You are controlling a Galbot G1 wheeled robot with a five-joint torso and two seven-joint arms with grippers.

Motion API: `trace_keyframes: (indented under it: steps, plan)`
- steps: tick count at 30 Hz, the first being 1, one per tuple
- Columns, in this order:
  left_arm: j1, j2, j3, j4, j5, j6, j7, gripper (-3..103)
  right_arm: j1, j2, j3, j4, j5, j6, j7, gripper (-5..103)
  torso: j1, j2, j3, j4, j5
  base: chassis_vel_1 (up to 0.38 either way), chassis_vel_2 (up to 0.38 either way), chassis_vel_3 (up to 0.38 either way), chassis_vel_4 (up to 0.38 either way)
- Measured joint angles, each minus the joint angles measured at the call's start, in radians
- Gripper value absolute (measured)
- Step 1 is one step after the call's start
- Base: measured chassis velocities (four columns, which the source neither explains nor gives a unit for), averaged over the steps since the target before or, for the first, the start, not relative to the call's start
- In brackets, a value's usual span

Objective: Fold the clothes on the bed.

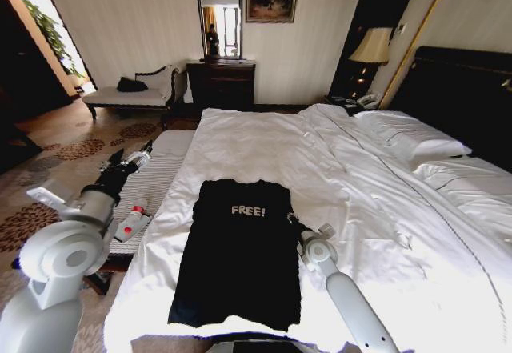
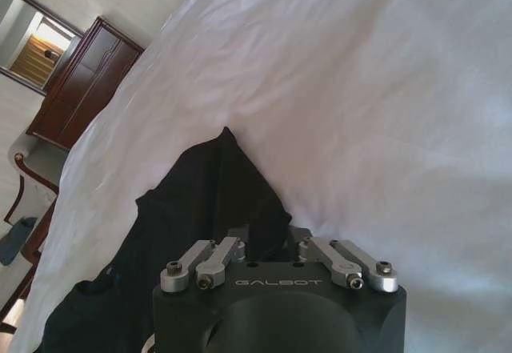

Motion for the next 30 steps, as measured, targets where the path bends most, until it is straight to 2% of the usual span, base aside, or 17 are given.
trace_keyframes:
  steps: [2, 4, 5, 6, 7, 21, 30]
  plan:
    - [0.002, -0.002, 0.001, 0.0, 0.006, 0.0, 0.0, 100, 0.01, 0.005, 0.0, -0.017, -0.005, 0.004, 0.0, 17, 0.0, 0.0, 0.0, 0.0, 0.0, 0.0, 0.0, 0.0, 0.0]
    - [0.002, -0.003, 0.003, 0.001, 0.009, 0.0, 0.0, 100, 0.013, 0.006, 0.0, -0.022, -0.007, 0.005, -0.001, 17, 0.0, 0.0, 0.0, 0.0, 0.0001, 0.0, 0.0, 0.0, 0.0]
    - [0.002, -0.005, 0.007, 0.002, 0.013, 0.0, 0.0, 100, 0.017, 0.008, 0.001, -0.029, -0.009, 0.007, -0.001, 12, 0.0, 0.0, 0.0, 0.0001, 0.0, 0.0, 0.0, 0.0, 0.0]
    - [0.002, -0.007, 0.01, 0.003, 0.016, 0.001, 0.0, 100, 0.02, 0.008, 0.001, -0.033, -0.011, 0.008, -0.001, 12, 0.0, 0.0, 0.0, 0.0, 0.0, 0.0, 0.0, 0.0, 0.0]
    - [0.002, -0.009, 0.014, 0.005, 0.02, 0.001, 0.0, 100, 0.022, 0.008, 0.002, -0.036, -0.013, 0.009, -0.002, 3, 0.0, 0.0, 0.0, 0.0, 0.0, 0.0, 0.0, 0.0, 0.0]
    - [-0.011, -0.018, 0.038, 0.018, 0.044, 0.004, 0.0, 100, 0.047, -0.012, 0.014, -0.054, -0.027, 0.016, -0.007, 0, 0.0, 0.0, 0.0, 0.0, 0.0001, 0.0, 0.0, 0.0, 0.0]
    - [-0.016, -0.023, 0.044, 0.025, 0.053, 0.005, 0.001, 100, 0.136, -0.083, -0.002, -0.131, -0.113, 0.024, -0.028, 0, 0.0, 0.0, 0.0, 0.0001, 0.0002, 0.0, 0.0, 0.0, 0.0]
